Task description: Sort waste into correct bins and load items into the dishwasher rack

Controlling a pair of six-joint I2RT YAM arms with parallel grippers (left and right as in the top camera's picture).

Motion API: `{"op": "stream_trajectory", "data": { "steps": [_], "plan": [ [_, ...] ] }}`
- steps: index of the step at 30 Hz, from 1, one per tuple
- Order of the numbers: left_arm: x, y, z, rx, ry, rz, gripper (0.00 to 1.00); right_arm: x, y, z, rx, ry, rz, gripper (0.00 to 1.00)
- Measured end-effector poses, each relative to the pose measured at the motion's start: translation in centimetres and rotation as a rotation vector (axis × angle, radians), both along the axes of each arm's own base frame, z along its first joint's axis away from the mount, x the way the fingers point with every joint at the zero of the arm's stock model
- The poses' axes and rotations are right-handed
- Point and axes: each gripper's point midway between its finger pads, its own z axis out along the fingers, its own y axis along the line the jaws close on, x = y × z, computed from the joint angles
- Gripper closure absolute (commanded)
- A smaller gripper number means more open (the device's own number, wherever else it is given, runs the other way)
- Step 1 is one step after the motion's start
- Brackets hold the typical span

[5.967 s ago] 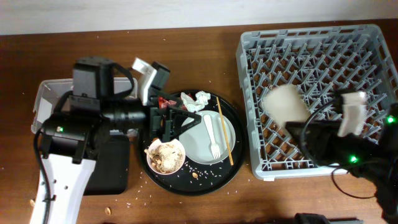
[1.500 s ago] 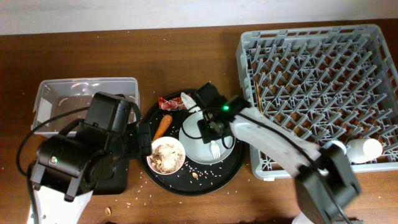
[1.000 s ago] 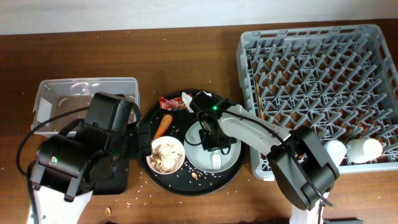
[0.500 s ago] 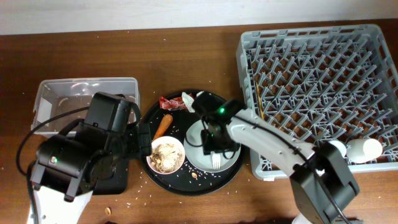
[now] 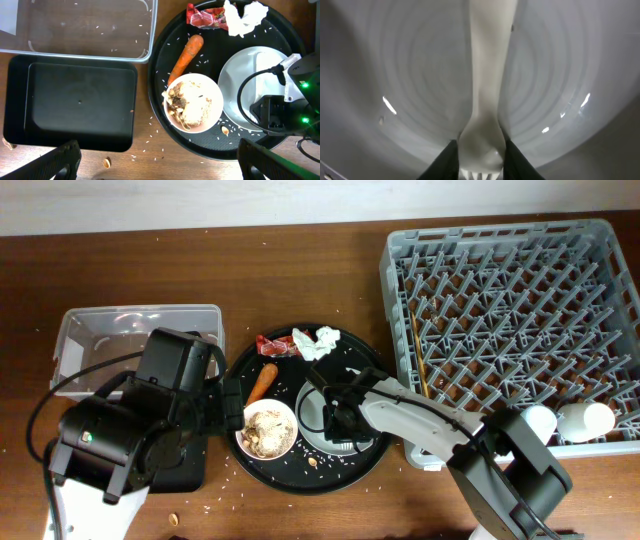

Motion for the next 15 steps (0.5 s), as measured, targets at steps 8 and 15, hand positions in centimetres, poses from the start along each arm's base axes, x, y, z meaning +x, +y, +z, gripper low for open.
{"op": "stream_trajectory", "data": {
  "steps": [8, 15],
  "plan": [
    [0.0, 0.0, 0.0, 0.0, 0.0, 0.0, 0.01, 1.3, -0.6, 3.7, -0.079, -0.029, 0.058, 0.81],
    [0.0, 0.0, 0.0, 0.0, 0.0, 0.0, 0.01, 5.9, -3.1, 13.9, -0.083, -0.234, 0.018, 0.81]
  ]
}}
